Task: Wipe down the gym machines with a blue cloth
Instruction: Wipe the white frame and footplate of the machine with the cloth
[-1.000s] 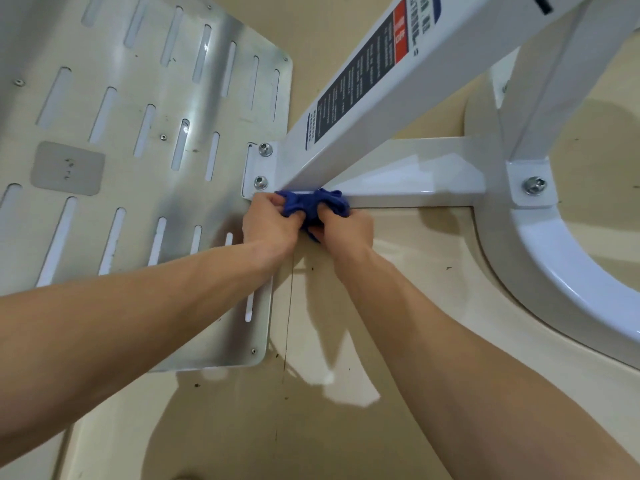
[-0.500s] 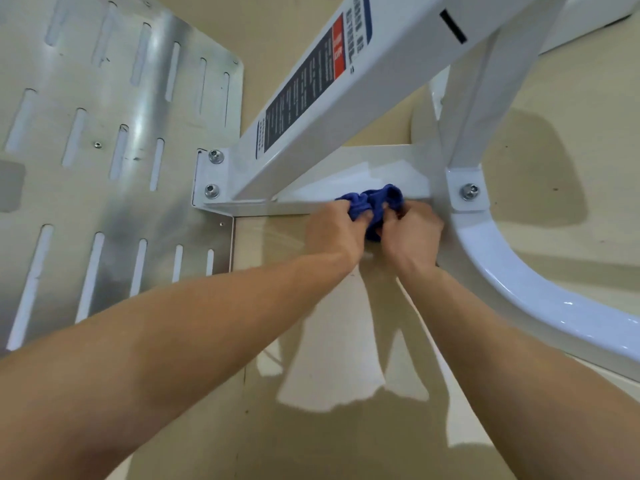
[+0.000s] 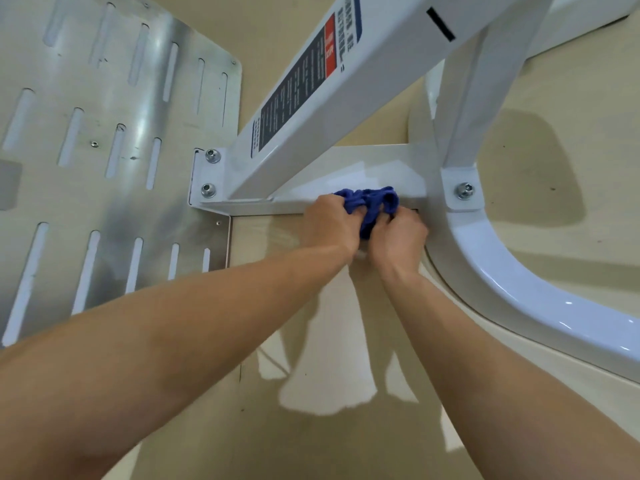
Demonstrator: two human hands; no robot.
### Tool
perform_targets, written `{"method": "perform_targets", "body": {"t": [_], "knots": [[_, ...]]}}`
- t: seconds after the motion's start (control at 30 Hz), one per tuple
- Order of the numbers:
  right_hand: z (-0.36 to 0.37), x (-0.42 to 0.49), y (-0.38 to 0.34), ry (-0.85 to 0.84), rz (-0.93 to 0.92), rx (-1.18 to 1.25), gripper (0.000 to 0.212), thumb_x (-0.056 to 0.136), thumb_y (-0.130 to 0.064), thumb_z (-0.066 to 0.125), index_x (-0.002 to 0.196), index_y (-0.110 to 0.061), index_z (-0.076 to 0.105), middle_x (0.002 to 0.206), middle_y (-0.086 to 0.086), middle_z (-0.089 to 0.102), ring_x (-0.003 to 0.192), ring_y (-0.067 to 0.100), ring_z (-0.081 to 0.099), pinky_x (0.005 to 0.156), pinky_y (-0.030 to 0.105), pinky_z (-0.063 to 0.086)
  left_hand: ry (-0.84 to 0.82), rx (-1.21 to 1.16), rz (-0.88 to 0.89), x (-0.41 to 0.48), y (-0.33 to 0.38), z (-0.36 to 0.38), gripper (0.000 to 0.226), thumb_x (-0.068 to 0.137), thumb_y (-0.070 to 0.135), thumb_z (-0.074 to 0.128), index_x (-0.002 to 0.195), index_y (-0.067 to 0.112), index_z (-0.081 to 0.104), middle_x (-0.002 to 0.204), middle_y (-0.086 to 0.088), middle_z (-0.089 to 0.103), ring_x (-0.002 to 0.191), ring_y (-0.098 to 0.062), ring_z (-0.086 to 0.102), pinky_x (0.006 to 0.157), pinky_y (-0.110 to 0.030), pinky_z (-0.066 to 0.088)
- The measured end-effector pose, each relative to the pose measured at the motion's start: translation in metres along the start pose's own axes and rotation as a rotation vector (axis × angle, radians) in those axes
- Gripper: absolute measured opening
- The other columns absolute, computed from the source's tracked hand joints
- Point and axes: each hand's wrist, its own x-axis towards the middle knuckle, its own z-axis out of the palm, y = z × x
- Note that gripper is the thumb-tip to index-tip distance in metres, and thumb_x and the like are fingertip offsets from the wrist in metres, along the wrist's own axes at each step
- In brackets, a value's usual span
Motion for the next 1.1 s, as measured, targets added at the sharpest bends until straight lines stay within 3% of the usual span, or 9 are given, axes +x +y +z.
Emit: {"method": "perform_targets", "body": {"t": [0.13,0.27,0.43,0.5,0.7,0.8,0.93,1.03,1.1], "knots": [[-0.015,0.002,0.017,0.076,0.108,0.111,0.024,0.1,-0.01,0.04,0.108,-0.004,0.062,0.096,0.007,0.062,0.087,0.023,0.053,0.067,0.016,0.029,-0.101,0.0,0.043,-0.001,0.033,0.027,0.024,0.091,0.03,0.06,0.074,0.014,0.068,0.064,0.002,0.059,0.068,-0.023,0.059,0.057,-0.027,0.041],[-0.016,-0.016,0.037,0.013,-0.032,0.124,0.023,0.099,-0.014,0.043,0.111,-0.011,0.062,0.105,0.006,0.068,0.094,0.025,0.062,0.086,0.033,0.047,-0.205,-0.099,0.114,0.008,0.021,0.023,0.009,0.086,0.017,0.067,0.083,0.012,0.075,0.078,-0.005,0.072,0.079,-0.025,0.069,0.078,-0.037,0.057],[-0.039,-0.047,0.054,0.064,-0.106,0.056,0.013,0.096,-0.022,0.053,0.096,-0.012,0.062,0.091,0.002,0.067,0.085,0.023,0.061,0.073,0.032,0.044,-0.554,-0.236,0.245,-0.008,0.017,0.014,0.02,0.088,-0.003,0.063,0.088,0.014,0.072,0.071,0.0,0.067,0.064,-0.014,0.057,0.064,-0.031,0.048],[-0.056,-0.062,0.06,0.088,-0.109,0.012,0.013,0.095,-0.026,0.057,0.095,-0.015,0.063,0.09,0.0,0.068,0.083,0.022,0.061,0.069,0.031,0.041,-0.608,-0.264,0.223,-0.024,0.021,0.015,0.027,0.089,-0.002,0.062,0.087,0.023,0.072,0.082,-0.008,0.073,0.074,-0.024,0.068,0.075,-0.041,0.058],[-0.111,-0.073,0.056,0.22,-0.127,-0.21,0.027,0.089,-0.044,0.061,0.076,-0.021,0.054,0.087,-0.009,0.051,0.088,0.018,0.054,0.067,0.031,0.038,-0.418,-0.273,0.052,-0.041,0.033,0.008,0.013,0.091,0.032,0.065,0.089,0.02,0.07,0.08,-0.004,0.075,0.068,-0.024,0.073,0.076,-0.048,0.06],[-0.131,-0.067,0.053,0.262,-0.152,-0.146,0.019,0.083,-0.036,0.069,0.083,-0.02,0.058,0.11,-0.01,0.053,0.096,0.01,0.054,0.075,0.025,0.041,-0.441,-0.234,-0.018,-0.052,0.044,0.01,0.017,0.094,0.036,0.06,0.087,0.021,0.065,0.083,-0.008,0.074,0.071,-0.028,0.074,0.075,-0.05,0.06],[-0.147,-0.056,0.042,0.227,-0.191,-0.131,0.014,0.08,-0.02,0.063,0.087,-0.025,0.053,0.087,-0.012,0.061,0.078,0.016,0.056,0.068,0.033,0.045,-0.395,-0.205,-0.03,-0.066,0.06,0.018,0.024,0.097,0.04,0.052,0.084,0.023,0.064,0.08,-0.004,0.075,0.069,-0.022,0.073,0.076,-0.044,0.061],[-0.153,-0.042,0.035,0.236,-0.28,-0.125,0.015,0.084,-0.017,0.059,0.096,-0.026,0.058,0.097,-0.007,0.059,0.087,0.018,0.054,0.072,0.032,0.043,-0.453,-0.232,-0.082,-0.066,0.074,0.015,0.03,0.102,0.04,0.044,0.092,0.017,0.062,0.09,-0.007,0.074,0.072,-0.021,0.072,0.061,-0.032,0.059],[-0.155,-0.025,0.035,0.232,-0.248,-0.257,0.024,0.089,-0.022,0.054,0.111,-0.027,0.062,0.105,0.001,0.058,0.095,0.026,0.055,0.076,0.033,0.042,-0.471,-0.19,-0.049,-0.063,0.074,0.015,0.024,0.099,0.032,0.043,0.102,0.017,0.062,0.099,-0.009,0.072,0.086,-0.028,0.071,0.072,-0.039,0.061]]}}
